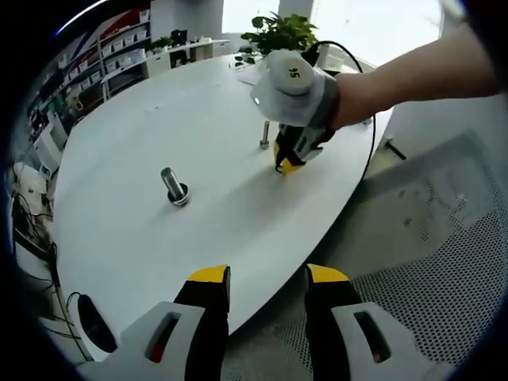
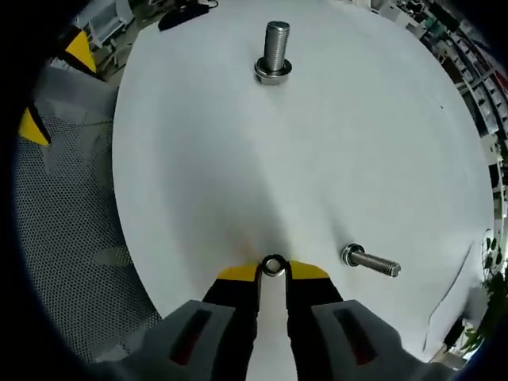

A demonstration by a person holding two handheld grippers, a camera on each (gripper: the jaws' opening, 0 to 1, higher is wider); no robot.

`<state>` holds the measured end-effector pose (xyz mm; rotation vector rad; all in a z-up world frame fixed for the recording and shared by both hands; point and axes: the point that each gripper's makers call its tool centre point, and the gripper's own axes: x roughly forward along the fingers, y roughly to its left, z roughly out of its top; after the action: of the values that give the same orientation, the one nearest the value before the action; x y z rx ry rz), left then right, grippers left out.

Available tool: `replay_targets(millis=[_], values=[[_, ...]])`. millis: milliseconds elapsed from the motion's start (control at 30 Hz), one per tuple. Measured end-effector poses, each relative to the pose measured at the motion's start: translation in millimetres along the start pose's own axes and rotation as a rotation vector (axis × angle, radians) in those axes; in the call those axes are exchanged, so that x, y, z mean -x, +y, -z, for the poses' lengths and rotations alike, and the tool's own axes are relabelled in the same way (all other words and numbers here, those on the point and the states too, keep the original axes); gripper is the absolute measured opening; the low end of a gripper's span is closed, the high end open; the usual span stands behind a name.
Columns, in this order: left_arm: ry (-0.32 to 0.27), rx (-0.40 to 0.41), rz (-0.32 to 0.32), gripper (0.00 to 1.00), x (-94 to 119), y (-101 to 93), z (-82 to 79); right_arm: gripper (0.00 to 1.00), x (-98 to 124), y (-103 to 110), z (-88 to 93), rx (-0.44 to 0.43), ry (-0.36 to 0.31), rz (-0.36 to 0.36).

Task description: Place the washer onto the threaded stud by aligning its center hole with the stud, sliding it down to the base, and recovering from edge contact or off-axis alignment until the washer reaches the visible bottom stop.

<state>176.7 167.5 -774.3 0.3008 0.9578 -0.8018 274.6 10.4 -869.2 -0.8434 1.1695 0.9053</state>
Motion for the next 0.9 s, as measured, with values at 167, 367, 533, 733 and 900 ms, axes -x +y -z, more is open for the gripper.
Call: replay_targets(millis=[167,367,533,733,900], values=[[0.000,-0.003,0.000,0.35,0,-0.5,-0.4,0.14,1,1,2.2,-0.056,-0.030,-0.013],[-0.002,-0.005,0.002,0.35,0,-0.6,-0.8,0.13,4,1,11.4,-0.105,-0.043,-0.025],[0.000,-0.006,0.002,0.35,0,-1.1,-0.7,0.13,15,-13,13.6,-0.176,-0.075,-0.015],[0.003,-0.007,0.006,0.35,-1,-1.8,0.2,0.14,33,-27,6.6,-0.245,-0.132,-0.003],[0.003,-0.009,0.007,0.35,-1,-1.8,0.1,0.14,44,-38,6.4,-0.250,-0.147,0.011]])
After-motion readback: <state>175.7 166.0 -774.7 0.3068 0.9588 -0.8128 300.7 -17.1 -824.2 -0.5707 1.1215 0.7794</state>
